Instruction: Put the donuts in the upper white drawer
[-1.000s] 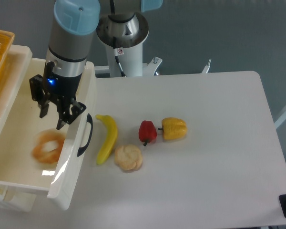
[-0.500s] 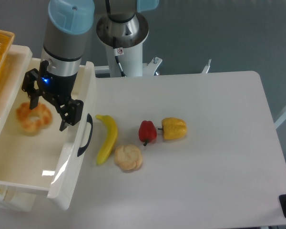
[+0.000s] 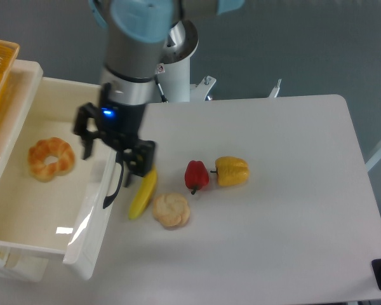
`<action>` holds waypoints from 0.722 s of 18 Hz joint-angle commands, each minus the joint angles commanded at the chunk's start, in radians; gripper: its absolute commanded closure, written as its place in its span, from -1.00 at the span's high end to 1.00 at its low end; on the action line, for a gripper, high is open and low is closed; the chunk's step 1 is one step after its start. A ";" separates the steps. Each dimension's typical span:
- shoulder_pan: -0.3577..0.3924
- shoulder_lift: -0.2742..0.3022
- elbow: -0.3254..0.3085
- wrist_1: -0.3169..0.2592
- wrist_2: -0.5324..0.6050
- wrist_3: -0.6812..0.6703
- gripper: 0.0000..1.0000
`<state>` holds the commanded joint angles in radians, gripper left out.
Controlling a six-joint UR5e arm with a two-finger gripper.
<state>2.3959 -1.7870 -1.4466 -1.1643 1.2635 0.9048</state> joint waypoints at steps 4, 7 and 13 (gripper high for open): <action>0.075 -0.037 -0.002 0.015 0.042 0.061 1.00; 0.147 -0.092 -0.002 0.015 0.048 0.199 1.00; 0.215 -0.182 -0.002 0.017 0.203 0.483 1.00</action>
<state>2.6108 -1.9695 -1.4481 -1.1474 1.4662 1.3880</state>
